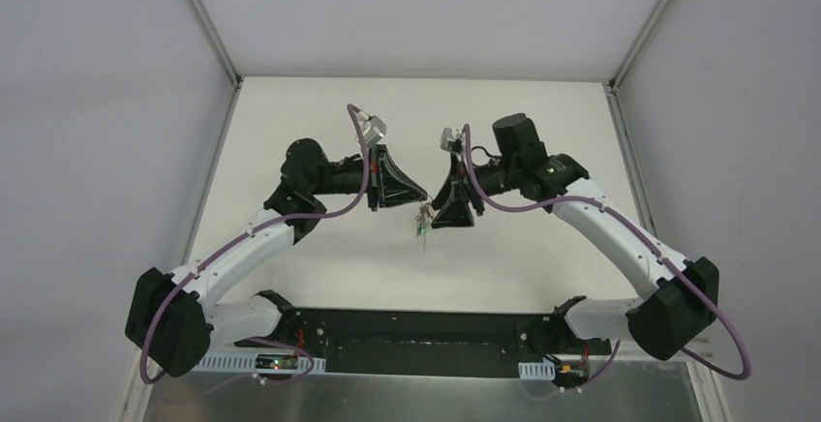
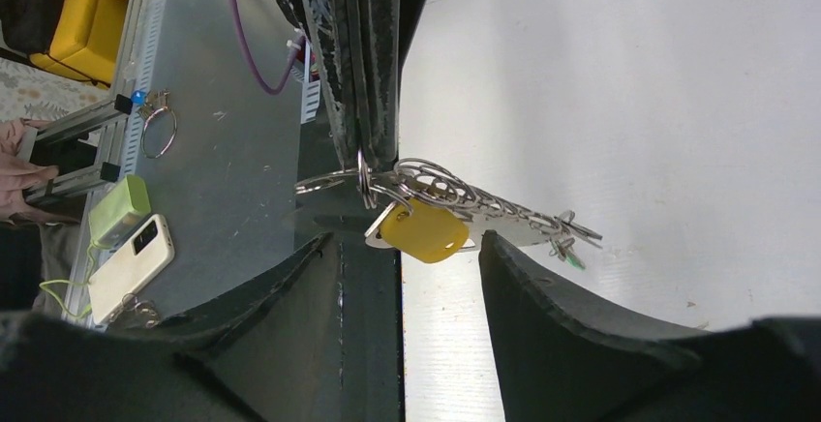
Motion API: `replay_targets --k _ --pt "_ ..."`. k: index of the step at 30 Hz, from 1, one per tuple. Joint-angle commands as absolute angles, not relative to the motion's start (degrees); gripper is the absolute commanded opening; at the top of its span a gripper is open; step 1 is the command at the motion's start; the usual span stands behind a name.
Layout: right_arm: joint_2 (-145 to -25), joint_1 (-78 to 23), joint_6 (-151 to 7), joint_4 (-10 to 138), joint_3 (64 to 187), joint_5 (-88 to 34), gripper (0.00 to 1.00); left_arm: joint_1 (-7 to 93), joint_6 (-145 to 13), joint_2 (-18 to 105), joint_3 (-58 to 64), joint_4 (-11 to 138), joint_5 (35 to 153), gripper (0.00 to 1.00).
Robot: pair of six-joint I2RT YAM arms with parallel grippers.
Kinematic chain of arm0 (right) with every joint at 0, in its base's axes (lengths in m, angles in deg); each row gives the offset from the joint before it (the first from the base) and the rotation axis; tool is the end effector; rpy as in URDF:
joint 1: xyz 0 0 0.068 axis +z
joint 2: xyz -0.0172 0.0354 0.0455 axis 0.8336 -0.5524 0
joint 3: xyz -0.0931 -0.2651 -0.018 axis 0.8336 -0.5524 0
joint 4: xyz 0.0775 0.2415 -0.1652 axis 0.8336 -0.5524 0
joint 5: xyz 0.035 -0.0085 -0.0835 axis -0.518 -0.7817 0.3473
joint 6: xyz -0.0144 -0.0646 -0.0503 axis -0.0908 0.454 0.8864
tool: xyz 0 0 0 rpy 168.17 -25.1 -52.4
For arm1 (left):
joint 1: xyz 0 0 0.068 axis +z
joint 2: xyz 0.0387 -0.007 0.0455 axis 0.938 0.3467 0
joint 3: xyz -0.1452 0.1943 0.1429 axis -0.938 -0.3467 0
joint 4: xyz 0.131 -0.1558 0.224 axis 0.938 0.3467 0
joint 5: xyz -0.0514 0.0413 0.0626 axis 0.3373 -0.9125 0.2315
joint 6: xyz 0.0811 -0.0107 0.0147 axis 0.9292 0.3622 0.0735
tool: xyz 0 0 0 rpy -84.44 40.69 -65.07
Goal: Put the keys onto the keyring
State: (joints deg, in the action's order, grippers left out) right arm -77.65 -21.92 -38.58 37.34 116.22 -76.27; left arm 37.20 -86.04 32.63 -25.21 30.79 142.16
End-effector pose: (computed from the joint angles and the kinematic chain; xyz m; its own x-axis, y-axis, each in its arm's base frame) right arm 0.2384 0.2383 0.3347 -0.0253 -0.3105 -0.9502 -0.9937 -0.0956 0.0577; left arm 0.2230 -0.2139 0.3454 -0.3320 -0.1333 -0.9338 0.9433 -0.0448 -0.3290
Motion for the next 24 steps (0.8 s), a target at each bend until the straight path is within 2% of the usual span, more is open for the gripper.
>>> replay_targets --k 1,24 --pt "-75.18 -21.83 -37.7 39.92 114.87 -78.08 0.59 37.72 -88.8 33.17 -24.29 24.72 142.0 0.0" --pt "-76.02 -21.75 -41.82 43.31 114.31 -78.83 0.54 37.72 -87.87 33.66 -24.22 25.99 140.42 0.0"
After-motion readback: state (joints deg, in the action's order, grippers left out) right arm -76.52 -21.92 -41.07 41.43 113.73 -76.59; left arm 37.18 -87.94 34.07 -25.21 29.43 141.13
